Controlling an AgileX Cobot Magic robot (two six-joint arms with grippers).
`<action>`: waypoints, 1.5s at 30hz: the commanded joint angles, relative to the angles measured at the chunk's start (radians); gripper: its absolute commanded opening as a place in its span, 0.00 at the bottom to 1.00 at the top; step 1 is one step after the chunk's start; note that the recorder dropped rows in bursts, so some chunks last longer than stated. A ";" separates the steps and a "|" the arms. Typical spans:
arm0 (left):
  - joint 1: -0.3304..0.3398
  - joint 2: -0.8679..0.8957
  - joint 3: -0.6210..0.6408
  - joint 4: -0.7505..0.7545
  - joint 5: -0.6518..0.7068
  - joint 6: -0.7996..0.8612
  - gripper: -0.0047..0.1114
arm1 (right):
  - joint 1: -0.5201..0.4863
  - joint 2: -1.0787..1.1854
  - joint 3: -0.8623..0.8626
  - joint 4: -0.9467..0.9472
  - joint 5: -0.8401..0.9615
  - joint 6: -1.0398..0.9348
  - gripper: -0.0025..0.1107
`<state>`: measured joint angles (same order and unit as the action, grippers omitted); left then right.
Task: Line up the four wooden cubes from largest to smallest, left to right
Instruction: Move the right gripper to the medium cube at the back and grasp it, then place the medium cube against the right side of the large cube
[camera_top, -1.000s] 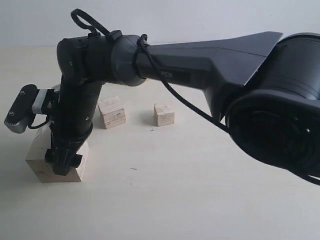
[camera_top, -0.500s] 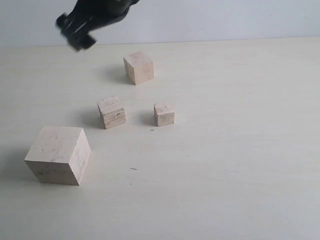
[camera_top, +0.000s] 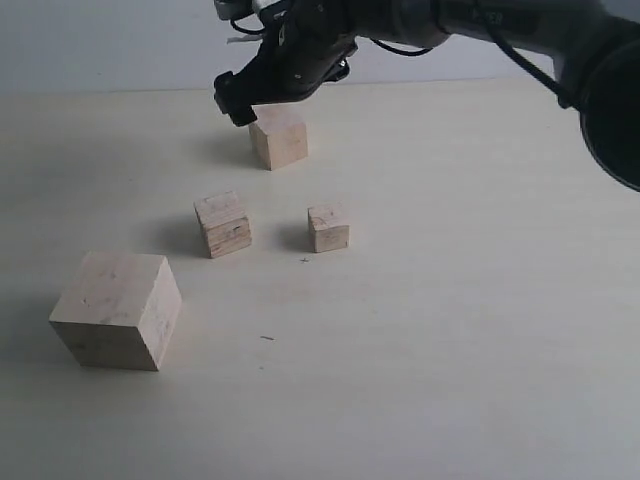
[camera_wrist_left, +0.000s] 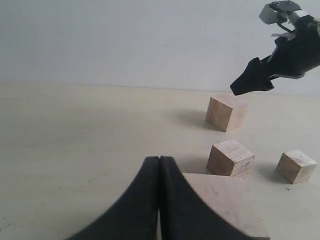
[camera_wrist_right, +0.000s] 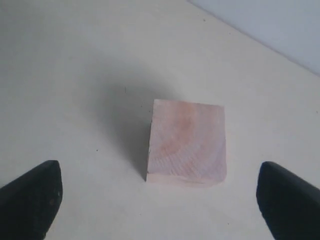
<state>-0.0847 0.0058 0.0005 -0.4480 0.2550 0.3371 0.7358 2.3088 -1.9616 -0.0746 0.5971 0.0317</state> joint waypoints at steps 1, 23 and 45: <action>0.001 -0.006 -0.001 -0.002 0.000 -0.002 0.04 | -0.030 0.036 0.000 -0.022 -0.090 0.028 0.95; 0.001 -0.006 -0.001 -0.002 0.001 -0.002 0.04 | -0.051 -0.156 0.002 0.065 0.038 -0.086 0.02; 0.001 -0.006 -0.001 -0.002 0.001 -0.002 0.04 | 0.017 -0.394 0.850 1.152 0.130 -1.575 0.02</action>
<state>-0.0847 0.0058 0.0005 -0.4480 0.2587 0.3371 0.7125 1.8606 -1.0836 1.0505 0.7239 -1.4927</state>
